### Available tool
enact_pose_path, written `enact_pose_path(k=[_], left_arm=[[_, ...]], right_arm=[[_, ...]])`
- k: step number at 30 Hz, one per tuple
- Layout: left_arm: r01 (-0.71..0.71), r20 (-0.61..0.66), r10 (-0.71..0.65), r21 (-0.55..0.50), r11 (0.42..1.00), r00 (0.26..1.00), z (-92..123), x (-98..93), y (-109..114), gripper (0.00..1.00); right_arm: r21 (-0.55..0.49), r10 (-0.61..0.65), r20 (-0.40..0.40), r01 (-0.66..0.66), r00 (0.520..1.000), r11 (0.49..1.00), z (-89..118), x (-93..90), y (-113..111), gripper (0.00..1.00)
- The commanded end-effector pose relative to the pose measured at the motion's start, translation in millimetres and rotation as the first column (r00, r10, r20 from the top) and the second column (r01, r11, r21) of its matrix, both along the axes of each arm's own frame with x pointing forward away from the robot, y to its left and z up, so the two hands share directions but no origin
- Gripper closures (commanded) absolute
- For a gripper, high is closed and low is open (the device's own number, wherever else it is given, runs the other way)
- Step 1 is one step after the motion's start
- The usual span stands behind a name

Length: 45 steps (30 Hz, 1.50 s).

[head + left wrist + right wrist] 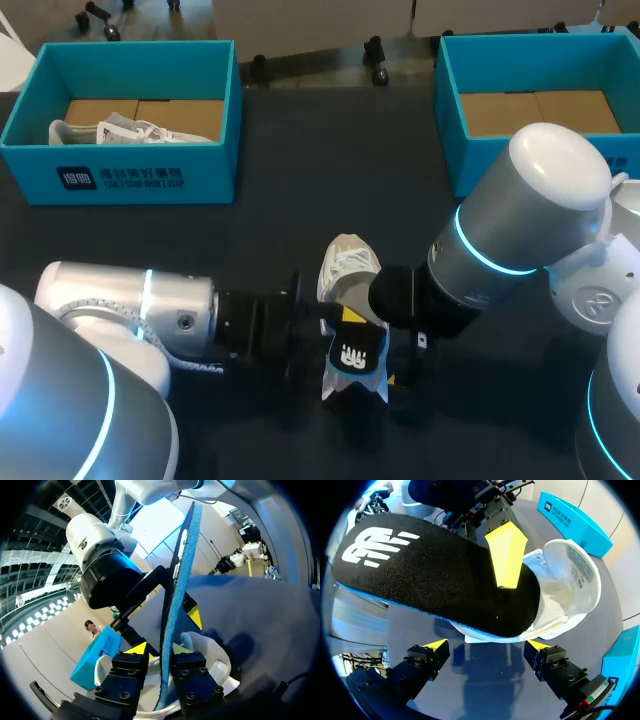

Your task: Take the shoe out of the shoebox, open the shoe tongue, remove and reinsert the insole, then place the shoe into the shoebox

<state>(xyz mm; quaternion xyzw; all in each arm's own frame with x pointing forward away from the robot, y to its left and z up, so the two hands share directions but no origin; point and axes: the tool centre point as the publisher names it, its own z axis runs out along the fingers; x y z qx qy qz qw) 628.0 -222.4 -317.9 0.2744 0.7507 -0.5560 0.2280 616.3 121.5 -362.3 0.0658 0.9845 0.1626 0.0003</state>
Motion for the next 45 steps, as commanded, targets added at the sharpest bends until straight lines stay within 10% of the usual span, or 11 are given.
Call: enact_pose_path(k=[1,8,12,45], left_arm=[[-0.018,0.005,0.017,0.033,0.999,1.0,7.8,-4.9,-4.6,0.76],[-0.014,0.028,0.012,0.088,0.996,1.0,9.4,-8.0,-7.7,0.76],[-0.007,0.044,0.002,0.122,0.993,0.999,4.7,-8.0,-8.7,1.0],[-0.046,0.087,0.051,-0.063,0.997,0.995,-27.4,21.0,-7.0,1.0]], right_arm=[[0.001,-0.001,0.002,0.001,1.0,1.0,-1.5,-0.9,0.7,0.0],[0.001,-0.001,0.002,0.001,1.0,1.0,-1.5,-0.9,0.7,0.0],[0.001,-0.001,0.002,0.001,1.0,1.0,-1.5,-0.9,0.7,0.0],[0.001,-0.001,0.002,0.001,1.0,1.0,-1.5,-0.9,0.7,0.0]])
